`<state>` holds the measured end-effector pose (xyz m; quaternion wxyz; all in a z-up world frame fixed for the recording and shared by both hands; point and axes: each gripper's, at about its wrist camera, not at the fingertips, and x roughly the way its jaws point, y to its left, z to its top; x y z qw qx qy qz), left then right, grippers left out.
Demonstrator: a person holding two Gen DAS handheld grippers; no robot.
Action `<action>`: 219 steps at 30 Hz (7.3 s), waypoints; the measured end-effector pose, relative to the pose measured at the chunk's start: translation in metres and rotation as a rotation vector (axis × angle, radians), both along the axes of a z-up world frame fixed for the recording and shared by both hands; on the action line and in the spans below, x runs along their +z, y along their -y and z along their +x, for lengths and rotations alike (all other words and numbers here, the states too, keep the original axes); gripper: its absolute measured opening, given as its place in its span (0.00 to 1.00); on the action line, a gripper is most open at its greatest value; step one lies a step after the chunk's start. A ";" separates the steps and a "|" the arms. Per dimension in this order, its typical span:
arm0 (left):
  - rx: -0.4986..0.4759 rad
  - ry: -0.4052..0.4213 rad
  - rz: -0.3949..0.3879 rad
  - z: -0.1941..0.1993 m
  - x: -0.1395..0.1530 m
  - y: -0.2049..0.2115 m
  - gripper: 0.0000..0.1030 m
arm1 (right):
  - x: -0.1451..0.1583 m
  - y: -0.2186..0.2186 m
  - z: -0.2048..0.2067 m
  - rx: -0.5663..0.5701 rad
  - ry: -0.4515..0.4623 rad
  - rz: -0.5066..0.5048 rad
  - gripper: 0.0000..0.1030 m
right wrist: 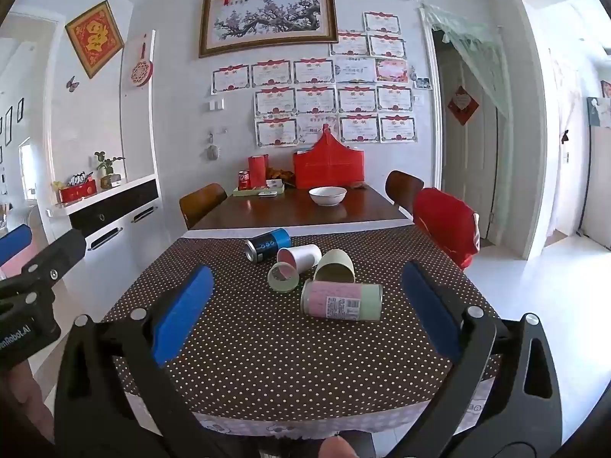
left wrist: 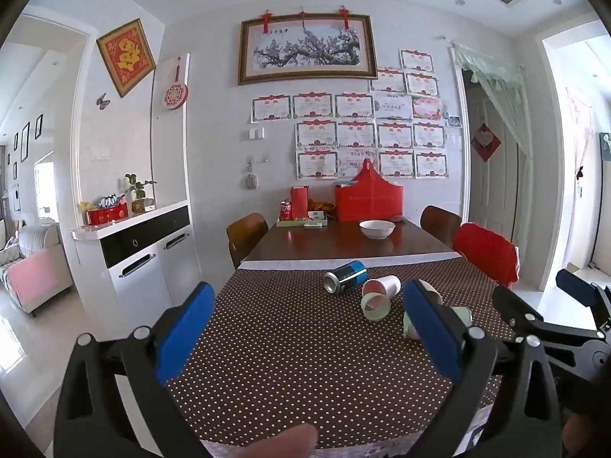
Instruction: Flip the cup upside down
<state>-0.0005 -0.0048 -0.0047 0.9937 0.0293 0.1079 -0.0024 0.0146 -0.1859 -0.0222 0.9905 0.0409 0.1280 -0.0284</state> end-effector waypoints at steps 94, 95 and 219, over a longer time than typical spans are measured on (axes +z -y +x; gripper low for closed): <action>-0.304 -0.893 0.070 0.443 -0.180 0.252 0.94 | -0.128 0.232 0.304 -0.084 -0.429 0.110 0.94; -0.311 -0.915 0.059 0.448 -0.184 0.252 0.94 | -0.130 0.233 0.307 -0.082 -0.434 0.109 0.94; 0.076 -0.113 -0.068 0.109 -0.055 -0.079 0.93 | -0.040 -0.068 0.103 0.201 -0.328 0.075 0.94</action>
